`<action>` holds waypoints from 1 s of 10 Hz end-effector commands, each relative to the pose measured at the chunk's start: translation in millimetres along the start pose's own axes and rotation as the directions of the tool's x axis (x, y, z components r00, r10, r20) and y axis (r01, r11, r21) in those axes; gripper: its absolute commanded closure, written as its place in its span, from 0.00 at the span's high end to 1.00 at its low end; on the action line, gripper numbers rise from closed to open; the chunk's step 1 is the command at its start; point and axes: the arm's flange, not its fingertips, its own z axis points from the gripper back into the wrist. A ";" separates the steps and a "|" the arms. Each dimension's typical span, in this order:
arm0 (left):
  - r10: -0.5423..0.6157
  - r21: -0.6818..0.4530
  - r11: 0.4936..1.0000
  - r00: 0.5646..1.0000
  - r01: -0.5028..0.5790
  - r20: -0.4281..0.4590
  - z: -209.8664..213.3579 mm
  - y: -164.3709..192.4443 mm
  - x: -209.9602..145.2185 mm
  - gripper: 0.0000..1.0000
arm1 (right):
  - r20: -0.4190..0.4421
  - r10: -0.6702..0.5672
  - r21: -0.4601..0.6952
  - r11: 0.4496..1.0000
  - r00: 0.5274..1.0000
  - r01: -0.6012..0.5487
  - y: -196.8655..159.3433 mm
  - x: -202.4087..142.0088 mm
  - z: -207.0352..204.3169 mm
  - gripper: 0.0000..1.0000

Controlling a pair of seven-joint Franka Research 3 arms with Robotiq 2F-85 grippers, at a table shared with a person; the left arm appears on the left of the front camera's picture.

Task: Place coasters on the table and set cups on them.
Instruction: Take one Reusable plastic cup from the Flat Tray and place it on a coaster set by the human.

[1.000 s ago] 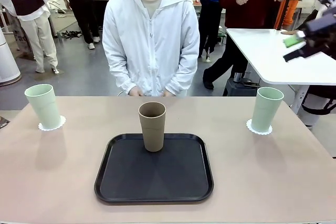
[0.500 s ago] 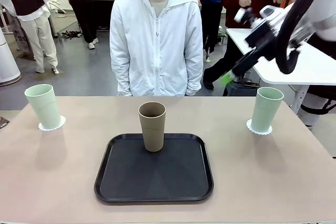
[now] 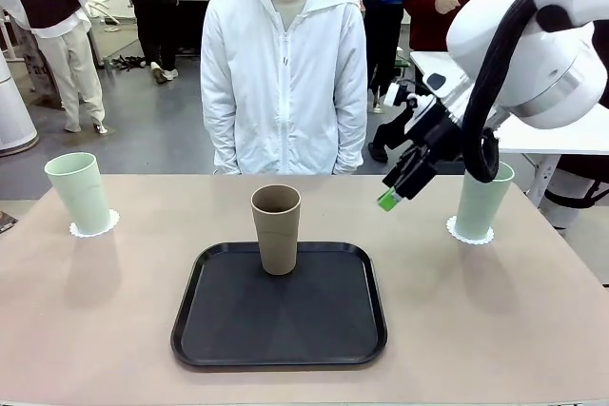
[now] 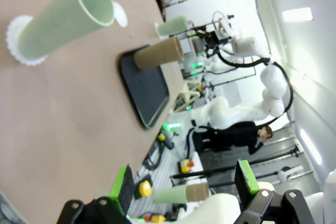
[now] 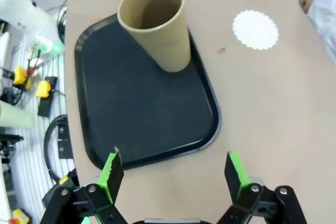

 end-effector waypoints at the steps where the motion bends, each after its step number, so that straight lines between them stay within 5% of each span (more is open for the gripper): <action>1: 0.005 0.008 1.000 1.000 -0.005 0.001 1.1 -2.0 -0.3 1.00 | -0.040 0.039 0.013 0.999 0.998 -0.039 -1.0 -8.5 -11.3 1.00; 8: 0.005 0.008 1.000 1.000 -0.005 0.001 1.1 -2.0 -0.3 1.00 | -0.024 0.015 0.021 1.000 1.000 -0.015 1.0 -4.2 -7.8 1.00; 10: 0.005 0.008 1.000 1.000 -0.005 0.001 1.1 -2.0 -0.3 1.00 | 0.006 0.314 -0.052 0.948 0.949 -0.313 4.9 10.1 -38.8 1.00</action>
